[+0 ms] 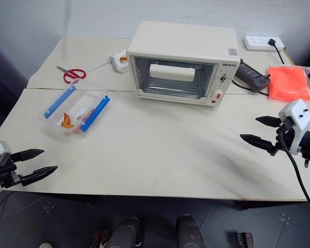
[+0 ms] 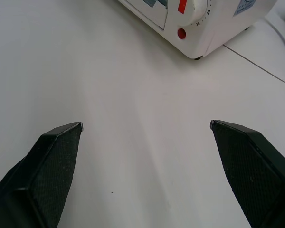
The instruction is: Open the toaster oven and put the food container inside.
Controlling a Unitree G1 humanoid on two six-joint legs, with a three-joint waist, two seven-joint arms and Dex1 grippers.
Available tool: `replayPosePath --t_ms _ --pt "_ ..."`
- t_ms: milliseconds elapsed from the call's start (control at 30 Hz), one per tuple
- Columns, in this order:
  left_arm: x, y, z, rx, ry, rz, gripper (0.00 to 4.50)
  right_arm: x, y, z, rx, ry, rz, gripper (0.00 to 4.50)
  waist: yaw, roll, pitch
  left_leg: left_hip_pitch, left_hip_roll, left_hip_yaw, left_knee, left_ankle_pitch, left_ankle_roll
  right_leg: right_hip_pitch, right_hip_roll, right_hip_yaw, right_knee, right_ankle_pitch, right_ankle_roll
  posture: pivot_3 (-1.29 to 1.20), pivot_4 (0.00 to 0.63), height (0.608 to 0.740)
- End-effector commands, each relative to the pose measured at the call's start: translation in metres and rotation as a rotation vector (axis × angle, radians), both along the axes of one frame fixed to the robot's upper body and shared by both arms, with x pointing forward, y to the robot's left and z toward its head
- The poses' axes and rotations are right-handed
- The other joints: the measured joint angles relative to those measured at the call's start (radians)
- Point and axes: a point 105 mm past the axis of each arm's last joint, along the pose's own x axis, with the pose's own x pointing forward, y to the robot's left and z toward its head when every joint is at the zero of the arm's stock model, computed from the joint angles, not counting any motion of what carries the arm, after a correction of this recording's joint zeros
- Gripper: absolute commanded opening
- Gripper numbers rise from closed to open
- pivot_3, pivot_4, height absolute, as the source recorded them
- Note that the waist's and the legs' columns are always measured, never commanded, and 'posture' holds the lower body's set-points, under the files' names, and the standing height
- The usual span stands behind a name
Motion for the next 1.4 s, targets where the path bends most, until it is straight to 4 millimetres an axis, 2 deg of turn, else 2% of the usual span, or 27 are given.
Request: replayPosePath --t_ms 33,367,567,733,833,967,1100,1200,1333,1400 --pt "-0.003 -0.001 0.006 -0.012 -0.013 0.005 4.42 -0.001 0.001 0.005 -0.004 -0.022 0.001 4.5 -0.001 0.0 0.0 0.0 0.0 0.0 0.0 0.0 0.0 0.0 0.0 0.0 0.0 0.0 0.0 0.0 0.15 0.74" --pt "-0.002 -0.008 0.006 -0.095 0.012 0.015 4.42 -0.001 0.004 0.001 0.022 -0.002 -0.012 4.5 0.001 0.0 0.0 0.0 0.0 0.0 0.0 0.0 0.0 0.0 0.0 0.0 0.0 0.0 0.0 0.0 0.15 0.74" --pt "0.0 -0.012 0.005 -0.086 0.005 0.01 4.42 0.0 0.006 0.002 0.017 -0.008 -0.019 4.5 0.001 0.0 0.0 0.0 0.0 0.0 0.0 0.0 0.0 0.0 0.0 0.0 0.0 0.0 0.0 0.0 0.15 0.74" --pt "-0.006 -0.034 0.004 -0.148 0.046 -0.08 4.42 0.001 0.014 0.001 0.027 -0.023 -0.018 4.5 0.002 0.0 0.0 0.0 0.0 0.0 0.0 0.0 0.0 0.0 0.0 0.0 0.0 0.0 0.0 0.0 0.15 0.74" --pt "-0.008 -0.046 0.009 -0.18 0.053 -0.137 4.42 0.0 0.023 0.001 0.044 -0.029 -0.008 4.5 0.003 0.0 0.0 0.0 0.0 0.0 0.0 0.0 0.0 0.0 0.0 0.0 0.0 0.0 0.0 0.0 0.15 0.74" --pt "-0.012 -0.08 0.028 -0.25 0.069 -0.329 4.42 0.001 0.052 0.006 0.083 -0.055 0.059 4.5 0.002 0.0 0.0 0.0 0.0 0.0 0.0 0.0 0.0 0.0 0.0 0.0 0.0 0.0 0.0 0.0 0.15 0.74" --pt "0.007 -0.106 0.049 -0.245 0.01 -0.457 4.42 0.013 0.083 0.017 0.165 -0.093 0.103 4.5 0.002 0.0 0.0 0.001 0.0 -0.001 0.001 0.002 -0.003 0.001 0.001 0.0 0.002 0.0 0.0 0.0 0.15 0.74" --pt "0.028 -0.127 0.081 -0.284 -0.088 -0.53 4.42 0.034 0.102 0.03 0.228 -0.143 0.098 4.5 0.001 0.0 0.0 0.001 0.0 -0.001 0.001 0.002 -0.003 0.0 0.001 0.0 0.003 0.001 -0.001 0.0 0.15 0.74" --pt "0.048 -0.148 0.111 -0.276 -0.175 -0.6 4.42 0.064 0.117 0.044 0.276 -0.19 0.058 4.5 -0.003 0.0 0.0 0.0 -0.001 -0.001 0.002 0.002 -0.004 -0.001 0.002 0.0 0.006 0.001 0.0 0.0 0.15 0.74" --pt "0.055 -0.154 0.122 -0.272 -0.207 -0.618 4.42 0.073 0.125 0.048 0.289 -0.202 0.063 4.5 -0.004 0.0 0.0 -0.001 -0.001 -0.001 0.001 0.003 -0.004 -0.002 0.002 -0.001 0.005 0.001 0.0 0.0 0.15 0.74"
